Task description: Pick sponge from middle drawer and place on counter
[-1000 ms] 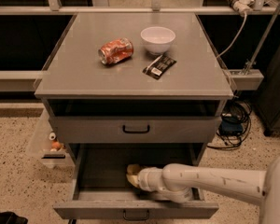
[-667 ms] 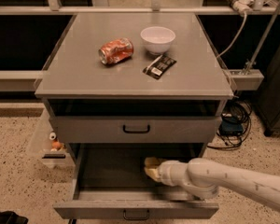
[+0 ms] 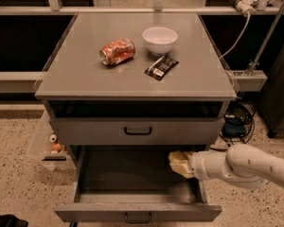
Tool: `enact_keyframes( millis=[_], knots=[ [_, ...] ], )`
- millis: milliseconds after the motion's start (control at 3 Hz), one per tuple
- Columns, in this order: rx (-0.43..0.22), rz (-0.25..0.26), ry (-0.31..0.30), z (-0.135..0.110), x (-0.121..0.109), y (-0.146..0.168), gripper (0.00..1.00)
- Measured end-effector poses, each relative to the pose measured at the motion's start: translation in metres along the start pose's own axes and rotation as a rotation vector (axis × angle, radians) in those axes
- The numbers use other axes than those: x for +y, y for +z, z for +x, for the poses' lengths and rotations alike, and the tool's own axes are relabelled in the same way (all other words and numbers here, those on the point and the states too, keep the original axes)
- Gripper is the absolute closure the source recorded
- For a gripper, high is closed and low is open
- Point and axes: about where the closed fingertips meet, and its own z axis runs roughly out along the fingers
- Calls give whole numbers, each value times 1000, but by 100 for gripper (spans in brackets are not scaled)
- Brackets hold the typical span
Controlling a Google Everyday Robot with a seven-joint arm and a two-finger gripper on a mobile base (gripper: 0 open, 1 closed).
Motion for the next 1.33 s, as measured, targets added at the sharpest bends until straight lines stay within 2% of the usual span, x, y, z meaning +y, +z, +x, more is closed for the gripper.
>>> enact_keyframes(
  millis=[333, 667, 1000, 1333],
  knots=[
    [-28, -83, -5, -8, 14, -42, 100],
    [-24, -143, -3, -4, 30, -45, 100],
    [-24, -143, -3, -4, 30, -45, 100],
    [-26, -147, -60, -19, 36, -72, 100]
  ],
)
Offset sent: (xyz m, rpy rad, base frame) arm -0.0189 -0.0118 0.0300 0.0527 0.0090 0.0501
